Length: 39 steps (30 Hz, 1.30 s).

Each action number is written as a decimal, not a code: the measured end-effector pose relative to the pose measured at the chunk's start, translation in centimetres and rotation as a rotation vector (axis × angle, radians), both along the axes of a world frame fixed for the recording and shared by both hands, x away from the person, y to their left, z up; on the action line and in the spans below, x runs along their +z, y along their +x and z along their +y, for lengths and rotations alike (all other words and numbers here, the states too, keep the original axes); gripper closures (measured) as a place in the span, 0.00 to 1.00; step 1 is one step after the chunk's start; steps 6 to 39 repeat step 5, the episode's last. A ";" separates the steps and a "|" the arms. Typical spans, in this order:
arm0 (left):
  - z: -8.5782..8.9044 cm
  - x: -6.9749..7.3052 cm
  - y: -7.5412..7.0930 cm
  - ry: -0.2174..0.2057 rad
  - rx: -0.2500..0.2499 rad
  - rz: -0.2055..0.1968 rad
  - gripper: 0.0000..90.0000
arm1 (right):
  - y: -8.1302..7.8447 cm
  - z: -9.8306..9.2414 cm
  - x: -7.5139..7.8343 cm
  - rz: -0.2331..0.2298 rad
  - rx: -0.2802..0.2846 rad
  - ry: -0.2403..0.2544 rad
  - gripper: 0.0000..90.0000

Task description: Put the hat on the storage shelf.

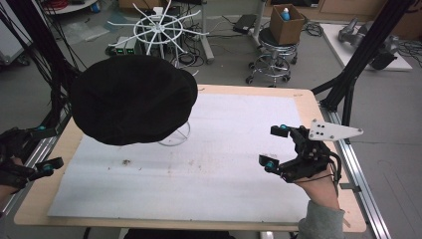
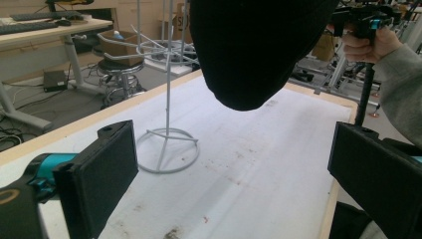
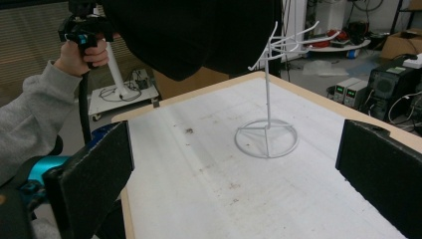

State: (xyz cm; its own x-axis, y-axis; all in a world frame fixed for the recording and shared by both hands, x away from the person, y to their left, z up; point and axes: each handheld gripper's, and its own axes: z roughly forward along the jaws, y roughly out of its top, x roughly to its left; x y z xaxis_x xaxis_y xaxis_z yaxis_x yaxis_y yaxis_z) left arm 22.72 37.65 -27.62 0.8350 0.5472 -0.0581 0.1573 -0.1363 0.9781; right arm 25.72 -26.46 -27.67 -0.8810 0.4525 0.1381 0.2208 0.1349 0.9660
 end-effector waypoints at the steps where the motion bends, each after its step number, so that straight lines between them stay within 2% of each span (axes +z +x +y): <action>1: 0.0 0.0 0.1 0.000 0.002 0.001 0.06 | 0.0 0.0 0.0 0.005 0.002 -0.002 0.01; 39: 0.0 -0.1 0.2 0.001 0.004 0.004 0.06 | 0.1 0.0 -0.1 0.004 0.002 -0.005 0.01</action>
